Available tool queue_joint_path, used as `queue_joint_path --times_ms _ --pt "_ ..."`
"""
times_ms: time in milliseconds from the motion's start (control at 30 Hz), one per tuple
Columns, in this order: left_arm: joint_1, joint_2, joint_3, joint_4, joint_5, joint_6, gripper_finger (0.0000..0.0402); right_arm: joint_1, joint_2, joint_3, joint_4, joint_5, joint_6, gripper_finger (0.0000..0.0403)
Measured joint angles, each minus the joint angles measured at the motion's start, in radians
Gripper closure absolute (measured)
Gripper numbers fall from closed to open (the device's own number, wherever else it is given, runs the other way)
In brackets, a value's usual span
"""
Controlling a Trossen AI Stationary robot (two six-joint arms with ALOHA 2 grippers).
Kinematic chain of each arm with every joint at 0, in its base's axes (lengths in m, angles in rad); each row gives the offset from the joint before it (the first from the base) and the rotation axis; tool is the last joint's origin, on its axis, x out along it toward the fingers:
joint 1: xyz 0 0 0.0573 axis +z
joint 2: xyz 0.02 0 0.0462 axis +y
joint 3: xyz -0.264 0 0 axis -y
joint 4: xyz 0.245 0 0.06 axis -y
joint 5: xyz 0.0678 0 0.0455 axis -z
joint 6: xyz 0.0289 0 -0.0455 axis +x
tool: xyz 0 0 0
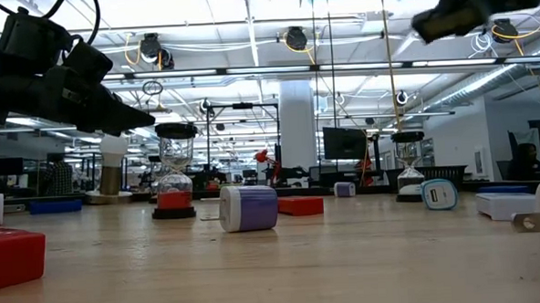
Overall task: Pick & Place Office items
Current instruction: Put the black digital clock into the blue bin
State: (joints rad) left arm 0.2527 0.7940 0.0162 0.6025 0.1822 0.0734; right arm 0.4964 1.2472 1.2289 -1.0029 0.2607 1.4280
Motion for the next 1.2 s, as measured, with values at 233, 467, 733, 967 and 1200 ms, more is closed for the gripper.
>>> queue_joint_path --times_ms 233,467,733,967,1200 --pt "0.0 0.0 0.0 0.0 0.0 0.0 0.0376 0.214 0.086 0.0 0.003 0.002 0.267 0.0242" --pt "0.0 0.0 0.0 0.0 0.0 0.0 0.0376 0.331 0.182 0.0 -0.002 -0.031 0.495 0.0242" --pt "0.0 0.0 0.0 0.0 0.0 0.0 0.0376 0.434 0.255 0.0 -0.045 -0.172 0.735 0.0241" --pt "0.0 0.0 0.0 0.0 0.0 0.0 0.0376 0.489 0.282 0.0 -0.094 -0.277 0.899 0.0241" --pt "0.0 0.0 0.0 0.0 0.0 0.0 0.0376 0.466 0.327 0.0 -0.11 -0.337 0.91 0.0241"
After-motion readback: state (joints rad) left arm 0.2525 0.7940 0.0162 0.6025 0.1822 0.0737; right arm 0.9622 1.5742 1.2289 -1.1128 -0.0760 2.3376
